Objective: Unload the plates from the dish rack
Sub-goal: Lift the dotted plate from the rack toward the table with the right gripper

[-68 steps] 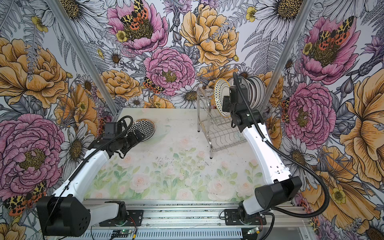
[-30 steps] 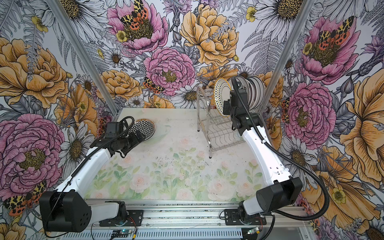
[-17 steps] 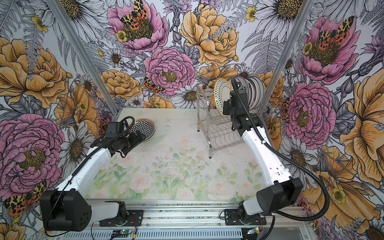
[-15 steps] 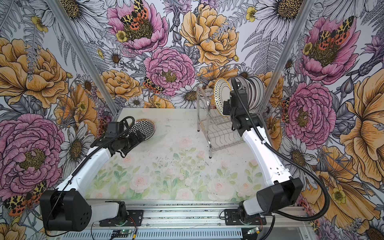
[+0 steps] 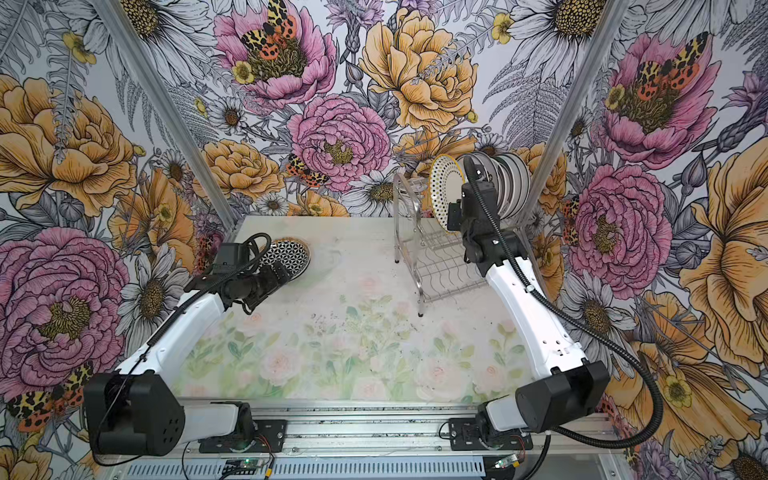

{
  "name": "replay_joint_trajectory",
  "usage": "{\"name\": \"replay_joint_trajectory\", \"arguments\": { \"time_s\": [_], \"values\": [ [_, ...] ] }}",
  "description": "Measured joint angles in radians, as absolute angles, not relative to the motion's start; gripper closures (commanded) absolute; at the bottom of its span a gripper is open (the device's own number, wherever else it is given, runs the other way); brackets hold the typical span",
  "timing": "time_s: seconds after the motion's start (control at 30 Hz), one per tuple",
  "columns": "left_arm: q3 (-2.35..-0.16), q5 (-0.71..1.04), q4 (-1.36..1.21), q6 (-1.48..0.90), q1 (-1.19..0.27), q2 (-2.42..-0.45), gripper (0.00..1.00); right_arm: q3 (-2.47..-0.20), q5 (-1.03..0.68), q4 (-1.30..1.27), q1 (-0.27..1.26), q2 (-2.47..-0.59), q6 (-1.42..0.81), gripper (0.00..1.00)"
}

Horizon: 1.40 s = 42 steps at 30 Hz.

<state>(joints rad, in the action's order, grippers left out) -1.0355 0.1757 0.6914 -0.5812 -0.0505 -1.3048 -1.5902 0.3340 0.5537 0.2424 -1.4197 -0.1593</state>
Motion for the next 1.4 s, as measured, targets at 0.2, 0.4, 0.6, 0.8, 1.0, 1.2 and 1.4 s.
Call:
{"name": "replay_joint_trajectory", "arguments": {
  "time_s": [0.2,0.4,0.6,0.8,1.0,1.2,1.4],
  "values": [
    [-1.037,0.176,0.691,-0.581,-0.058,-1.305,0.01,-1.584,0.344,0.518,0.242,-1.39,-0.155,1.0],
    [-1.047,0.167,0.686,-0.578,-0.084,-1.304,0.01,-1.605,0.329,0.485,0.242,-1.388,-0.159,1.0],
    [-1.047,0.124,0.671,-0.579,-0.124,-1.297,0.01,-1.682,0.27,0.473,0.242,-1.388,-0.192,1.0],
    [-1.045,0.076,0.638,-0.578,-0.189,-1.26,0.01,-1.734,0.195,0.454,0.242,-1.38,-0.237,1.0],
    [-1.045,0.051,0.63,-0.577,-0.208,-1.23,0.01,-1.729,0.117,0.454,0.242,-1.314,-0.281,1.0],
    [-1.035,0.044,0.624,-0.577,-0.208,-1.227,0.01,-1.626,0.077,0.451,0.242,-1.125,-0.312,1.0],
    [-1.031,0.049,0.624,-0.573,-0.207,-1.212,0.01,-1.512,0.036,0.455,0.242,-0.943,-0.373,1.0]
  ]
}}
